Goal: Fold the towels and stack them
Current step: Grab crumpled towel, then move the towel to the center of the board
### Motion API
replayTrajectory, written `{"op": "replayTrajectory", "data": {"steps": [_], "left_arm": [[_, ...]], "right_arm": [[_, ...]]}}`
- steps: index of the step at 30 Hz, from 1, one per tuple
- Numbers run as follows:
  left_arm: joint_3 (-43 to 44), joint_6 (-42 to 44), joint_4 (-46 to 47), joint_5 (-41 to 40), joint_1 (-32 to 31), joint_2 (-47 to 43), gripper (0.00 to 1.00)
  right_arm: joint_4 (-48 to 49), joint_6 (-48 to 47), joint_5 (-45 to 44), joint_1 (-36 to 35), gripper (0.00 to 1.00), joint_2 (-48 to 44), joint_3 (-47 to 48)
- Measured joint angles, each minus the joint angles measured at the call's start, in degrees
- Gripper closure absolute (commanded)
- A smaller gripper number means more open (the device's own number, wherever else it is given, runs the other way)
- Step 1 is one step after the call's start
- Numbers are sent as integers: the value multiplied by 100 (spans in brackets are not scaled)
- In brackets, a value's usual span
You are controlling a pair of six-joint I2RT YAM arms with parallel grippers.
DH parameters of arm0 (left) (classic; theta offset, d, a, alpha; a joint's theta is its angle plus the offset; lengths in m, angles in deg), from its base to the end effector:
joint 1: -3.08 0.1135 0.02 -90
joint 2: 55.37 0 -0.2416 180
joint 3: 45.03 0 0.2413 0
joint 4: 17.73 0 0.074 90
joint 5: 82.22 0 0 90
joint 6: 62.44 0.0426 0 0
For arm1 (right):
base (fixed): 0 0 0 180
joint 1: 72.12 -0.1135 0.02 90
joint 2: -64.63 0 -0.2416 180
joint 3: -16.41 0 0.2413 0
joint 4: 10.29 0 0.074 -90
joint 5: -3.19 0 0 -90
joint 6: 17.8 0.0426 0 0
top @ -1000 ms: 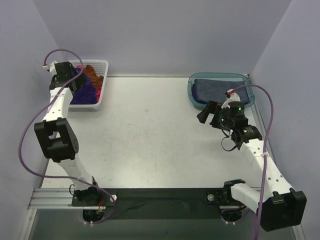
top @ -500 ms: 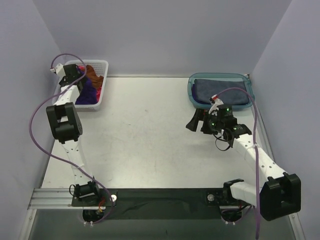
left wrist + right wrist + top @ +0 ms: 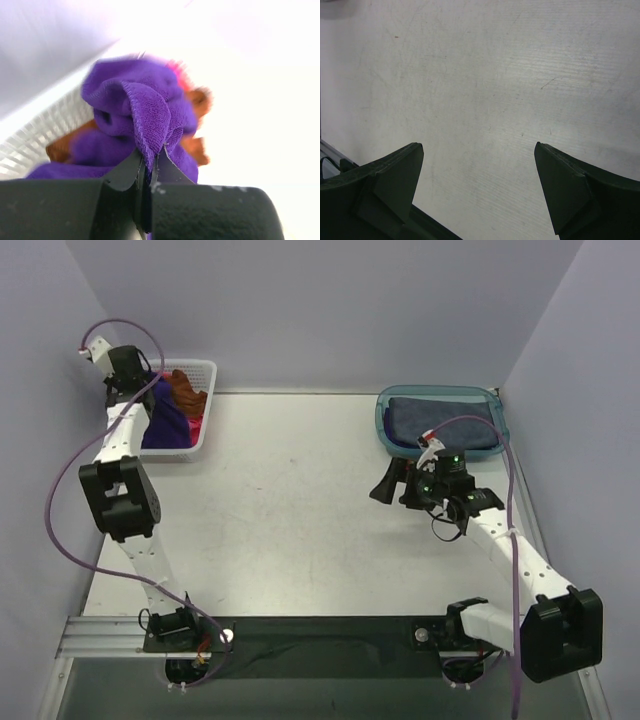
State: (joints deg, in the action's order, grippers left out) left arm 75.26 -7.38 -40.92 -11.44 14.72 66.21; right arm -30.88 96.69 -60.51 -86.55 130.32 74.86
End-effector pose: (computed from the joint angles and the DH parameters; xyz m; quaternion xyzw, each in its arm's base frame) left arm 0.4788 0.1129 0.2666 -0.4108 0.7259 0.0298 0.5509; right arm 0.2463 0.0829 0.2509 -0.0439 0.8410 0.3512 0.4091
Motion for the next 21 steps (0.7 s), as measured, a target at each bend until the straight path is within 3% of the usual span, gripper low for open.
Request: {"op": "replayTrajectory", "data": {"steps": [8, 15, 18, 21], "left_arm": [[769, 407, -90, -136, -372, -1440, 100], [1541, 691, -367, 317, -1309, -1978, 100], [1519, 837, -623, 483, -1917, -2221, 100], [793, 861, -688, 688, -2575, -2789, 100]], "right_arm": [[-326, 120, 42, -28, 1, -732, 9], [-584, 125, 7, -28, 1, -1416, 9], [-691, 122, -4, -28, 1, -1639, 9], [-852, 103, -28, -28, 1, -1882, 9]]}}
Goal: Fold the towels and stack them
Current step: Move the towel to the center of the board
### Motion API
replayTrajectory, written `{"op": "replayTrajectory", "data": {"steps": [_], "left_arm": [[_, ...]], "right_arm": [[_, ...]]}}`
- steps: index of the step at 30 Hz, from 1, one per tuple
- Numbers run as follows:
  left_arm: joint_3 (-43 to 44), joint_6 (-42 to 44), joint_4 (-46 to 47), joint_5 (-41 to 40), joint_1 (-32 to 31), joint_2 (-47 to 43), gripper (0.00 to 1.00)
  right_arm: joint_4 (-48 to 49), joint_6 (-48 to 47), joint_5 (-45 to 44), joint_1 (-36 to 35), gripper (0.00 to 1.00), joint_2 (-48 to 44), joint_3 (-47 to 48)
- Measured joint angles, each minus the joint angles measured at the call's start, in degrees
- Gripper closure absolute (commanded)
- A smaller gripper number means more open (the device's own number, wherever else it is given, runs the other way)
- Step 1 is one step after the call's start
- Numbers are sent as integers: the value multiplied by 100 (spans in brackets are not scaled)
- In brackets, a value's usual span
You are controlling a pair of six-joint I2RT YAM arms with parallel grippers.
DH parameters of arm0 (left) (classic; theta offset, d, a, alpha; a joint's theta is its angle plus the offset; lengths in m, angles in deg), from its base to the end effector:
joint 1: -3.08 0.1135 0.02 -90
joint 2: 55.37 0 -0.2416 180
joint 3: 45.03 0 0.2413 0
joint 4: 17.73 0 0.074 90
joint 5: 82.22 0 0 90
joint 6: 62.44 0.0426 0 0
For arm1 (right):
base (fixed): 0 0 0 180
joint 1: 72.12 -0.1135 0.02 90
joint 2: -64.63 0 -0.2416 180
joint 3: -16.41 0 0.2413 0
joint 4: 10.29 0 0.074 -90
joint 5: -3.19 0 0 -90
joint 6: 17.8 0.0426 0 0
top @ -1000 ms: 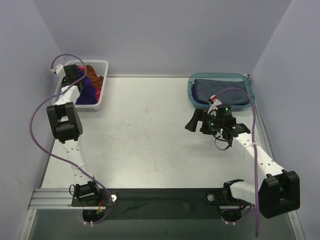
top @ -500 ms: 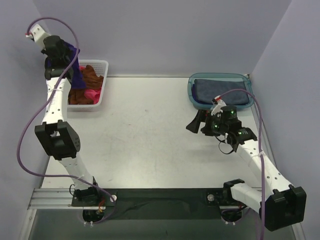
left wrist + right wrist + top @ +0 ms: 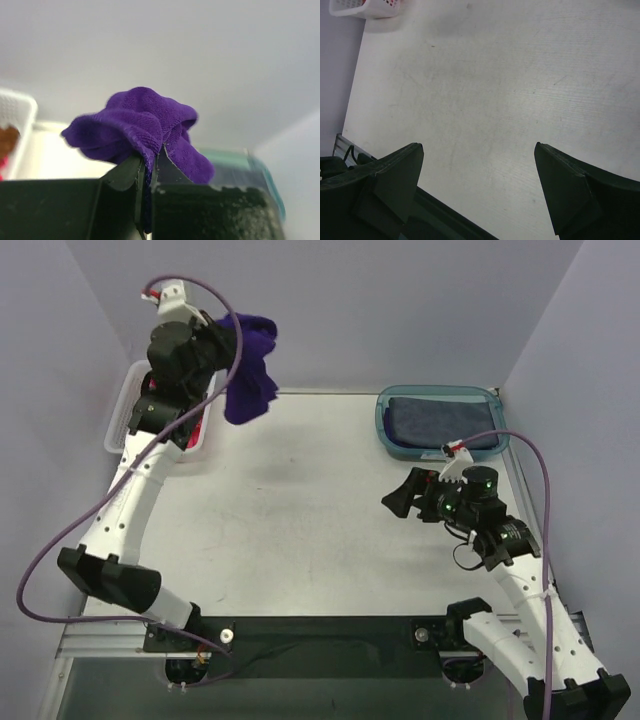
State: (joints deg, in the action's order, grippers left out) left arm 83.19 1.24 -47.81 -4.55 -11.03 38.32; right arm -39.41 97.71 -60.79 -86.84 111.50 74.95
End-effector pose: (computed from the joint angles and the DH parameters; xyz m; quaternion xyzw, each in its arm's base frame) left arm 0.3413 -0.0764 0.5003 -0.1502 0.6630 -0.1837 0.7100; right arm 0.1870 0.0685 0.3050 -0.0588 0.7945 0.3687 0.4789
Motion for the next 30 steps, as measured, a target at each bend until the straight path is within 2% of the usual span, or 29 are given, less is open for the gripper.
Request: {"op": "replayTrajectory", "data": {"steps": [2, 3, 5, 6, 7, 10, 14, 18, 22, 23, 24, 27, 30], "left_arm": [[-1202, -66, -109, 236, -496, -815, 96], [-1633, -118, 33, 295, -693, -1056, 88], [-3139, -236, 341, 269, -1176, -1873, 72], [-3829, -302, 400, 293, -1521, -2225, 65], [-4524, -356, 437, 317, -1943, -2546, 54], [-6186, -608, 264, 407, -3075, -3206, 36], [-7700, -1119, -396, 345, -3598, -4240, 25], [-8192, -1600, -1012, 214, -3622, -5381, 21], [-8185, -1805, -1139, 162, -3622, -5630, 22], [-8164, -1810, -1150, 162, -3620, -5504, 22], [-8115, -1808, -1182, 164, -3622, -5289, 24], [-7849, -1792, -1213, 144, -3617, -4288, 30], [-7576, -1718, -1073, 275, -3418, -3279, 34]], "right_arm": [[-138, -17, -9, 0, 1, -195, 0], [-173, -17, -11, -2, 1, -251, -2], [-282, -2, -11, -22, 1, -378, -39], [-343, -2, -11, -35, 1, -442, -63], [-411, -2, -9, -50, 1, -496, -76], [-586, -4, -4, -118, 1, -564, -92], [-741, -13, -9, -334, 2, -535, -201], [-839, 7, -173, -894, 5, -323, -461], [-874, 44, -715, -1746, 19, 247, -476], [-874, 46, -837, -1928, 23, 407, -468], [-876, 55, -986, -2116, 33, 579, -448], [-879, 63, -1458, -2736, 49, 1224, -177], [-743, 61, -1897, -3342, 52, 2041, 352]]}}
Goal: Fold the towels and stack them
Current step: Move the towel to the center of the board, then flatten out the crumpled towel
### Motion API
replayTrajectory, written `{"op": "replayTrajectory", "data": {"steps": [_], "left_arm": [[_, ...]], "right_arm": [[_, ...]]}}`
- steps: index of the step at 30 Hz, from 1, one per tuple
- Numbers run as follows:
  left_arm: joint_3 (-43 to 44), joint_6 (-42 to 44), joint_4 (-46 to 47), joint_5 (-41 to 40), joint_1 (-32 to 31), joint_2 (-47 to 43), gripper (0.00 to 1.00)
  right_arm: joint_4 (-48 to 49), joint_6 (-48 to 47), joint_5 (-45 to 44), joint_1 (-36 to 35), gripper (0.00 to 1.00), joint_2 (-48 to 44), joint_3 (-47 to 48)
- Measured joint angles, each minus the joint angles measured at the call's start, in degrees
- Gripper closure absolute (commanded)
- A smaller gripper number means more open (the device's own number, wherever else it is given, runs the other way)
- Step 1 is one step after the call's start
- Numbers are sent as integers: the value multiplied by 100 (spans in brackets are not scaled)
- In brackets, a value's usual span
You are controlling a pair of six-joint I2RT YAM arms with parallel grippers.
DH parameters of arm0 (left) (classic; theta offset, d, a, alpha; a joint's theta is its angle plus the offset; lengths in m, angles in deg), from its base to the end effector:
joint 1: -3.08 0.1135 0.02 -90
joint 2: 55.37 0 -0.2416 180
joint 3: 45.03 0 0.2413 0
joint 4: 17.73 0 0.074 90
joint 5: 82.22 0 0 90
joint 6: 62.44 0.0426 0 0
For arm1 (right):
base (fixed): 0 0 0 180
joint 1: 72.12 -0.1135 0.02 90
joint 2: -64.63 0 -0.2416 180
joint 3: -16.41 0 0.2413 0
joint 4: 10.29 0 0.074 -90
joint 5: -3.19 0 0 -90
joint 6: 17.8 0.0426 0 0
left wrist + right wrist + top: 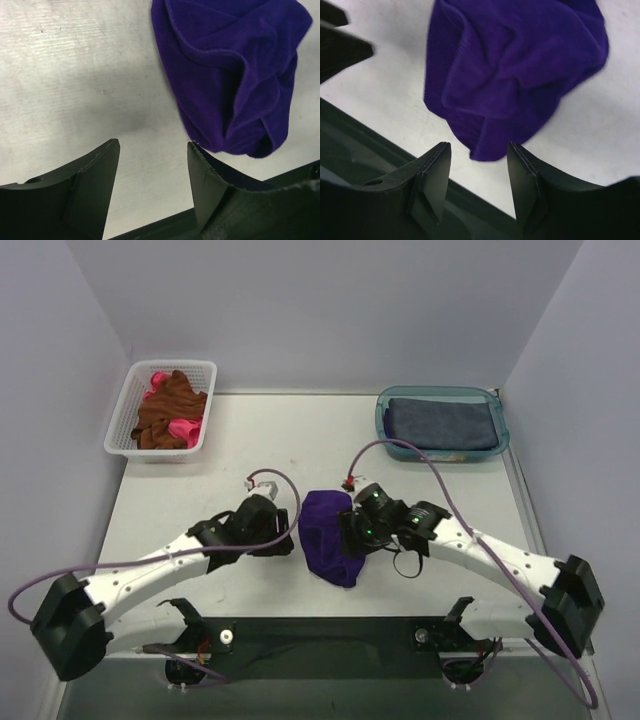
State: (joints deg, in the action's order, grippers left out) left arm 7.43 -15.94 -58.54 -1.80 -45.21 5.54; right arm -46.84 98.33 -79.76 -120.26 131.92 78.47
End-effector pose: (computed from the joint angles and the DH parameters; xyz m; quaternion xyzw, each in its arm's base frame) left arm 0.1496 -0.1572 0.2013 0.0100 0.9346 -0.1946 0.2976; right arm 0.1654 0.1925 0.2369 -0.1986 0.8895 0.2909 0.2912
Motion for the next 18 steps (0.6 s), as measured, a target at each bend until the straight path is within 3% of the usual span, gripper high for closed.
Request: {"op": "replayTrajectory", "data": {"steps": [6, 13, 16, 17, 18], "left_arm": [[367, 52, 542, 688, 1023, 1340, 33], [597, 44, 1137, 1106, 1176, 1838, 33], [511, -28, 1355, 1169, 1213, 1849, 33], [457, -66, 1436, 1185, 1226, 1843, 33], [393, -96, 1506, 1187, 1237, 1834, 32]], "right_arm": [[573, 74, -553, -555, 51, 1436, 807], [931, 306, -920, -557, 51, 2551, 1176], [1014, 391, -964, -560, 64, 2889, 1204], [1016, 409, -986, -560, 78, 2964, 1204], [1016, 398, -1012, -560, 85, 3014, 1204]]}}
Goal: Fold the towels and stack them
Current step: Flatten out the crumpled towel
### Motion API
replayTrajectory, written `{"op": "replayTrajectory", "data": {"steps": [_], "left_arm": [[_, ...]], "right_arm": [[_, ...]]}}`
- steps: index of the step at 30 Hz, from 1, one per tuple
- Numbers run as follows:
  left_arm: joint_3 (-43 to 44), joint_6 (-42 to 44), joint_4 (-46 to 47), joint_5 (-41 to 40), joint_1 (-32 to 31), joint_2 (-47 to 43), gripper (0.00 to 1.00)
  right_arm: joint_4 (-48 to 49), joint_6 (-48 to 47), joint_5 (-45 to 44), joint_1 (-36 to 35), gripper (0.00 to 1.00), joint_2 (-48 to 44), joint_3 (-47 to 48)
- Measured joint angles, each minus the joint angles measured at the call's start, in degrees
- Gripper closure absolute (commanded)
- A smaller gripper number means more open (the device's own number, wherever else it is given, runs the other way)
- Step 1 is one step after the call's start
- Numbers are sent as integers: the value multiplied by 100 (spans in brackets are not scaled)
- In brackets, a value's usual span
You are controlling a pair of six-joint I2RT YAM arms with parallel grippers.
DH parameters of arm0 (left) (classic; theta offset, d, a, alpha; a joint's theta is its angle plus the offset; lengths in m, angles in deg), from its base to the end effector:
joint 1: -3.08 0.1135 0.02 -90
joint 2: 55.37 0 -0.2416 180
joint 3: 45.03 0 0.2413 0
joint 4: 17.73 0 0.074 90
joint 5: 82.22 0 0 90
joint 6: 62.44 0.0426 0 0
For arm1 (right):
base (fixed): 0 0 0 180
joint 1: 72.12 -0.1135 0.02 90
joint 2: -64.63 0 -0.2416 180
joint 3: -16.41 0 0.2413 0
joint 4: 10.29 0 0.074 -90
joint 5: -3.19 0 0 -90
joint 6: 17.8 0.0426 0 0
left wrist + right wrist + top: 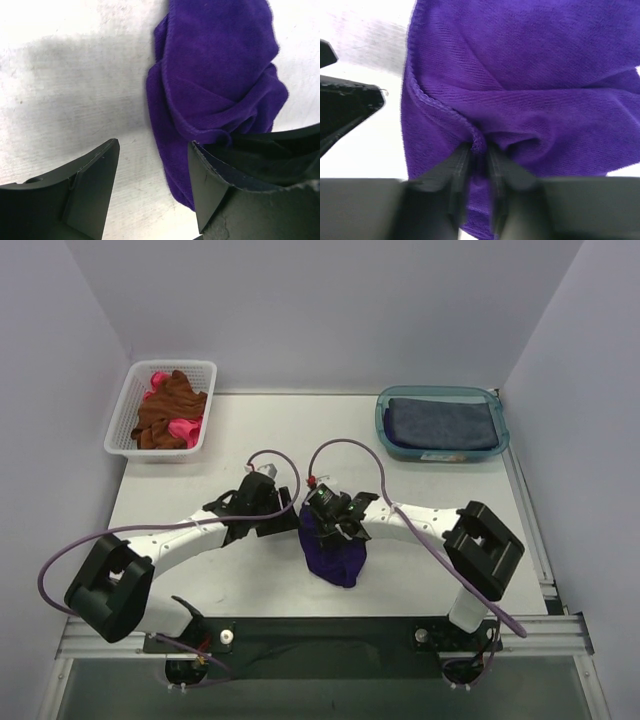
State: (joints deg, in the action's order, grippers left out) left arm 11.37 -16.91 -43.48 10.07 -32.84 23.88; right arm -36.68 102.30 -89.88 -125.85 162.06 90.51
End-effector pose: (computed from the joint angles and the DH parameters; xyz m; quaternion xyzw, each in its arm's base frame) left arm 0.2212 -0.1623 0.1697 -0.0627 0.9332 -0.2424 0.2579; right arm 0.2078 0.2793 0.1686 -0.1831 0.9205 0.2112 0.2729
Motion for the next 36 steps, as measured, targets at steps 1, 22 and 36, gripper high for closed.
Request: {"op": "replayTrajectory", "data": {"steps": [1, 22, 36], "left_arm": [[-70, -26, 39, 7, 4, -11, 32], [105, -442, -131, 175, -177, -590, 29], [1032, -466, -306, -197, -793, 675, 36]], "right_arm": [[0, 33, -26, -2, 90, 11, -13], [-1163, -809, 1405, -476, 99, -2736, -1314], [-1307, -608, 1537, -566, 100, -2437, -1655]]}}
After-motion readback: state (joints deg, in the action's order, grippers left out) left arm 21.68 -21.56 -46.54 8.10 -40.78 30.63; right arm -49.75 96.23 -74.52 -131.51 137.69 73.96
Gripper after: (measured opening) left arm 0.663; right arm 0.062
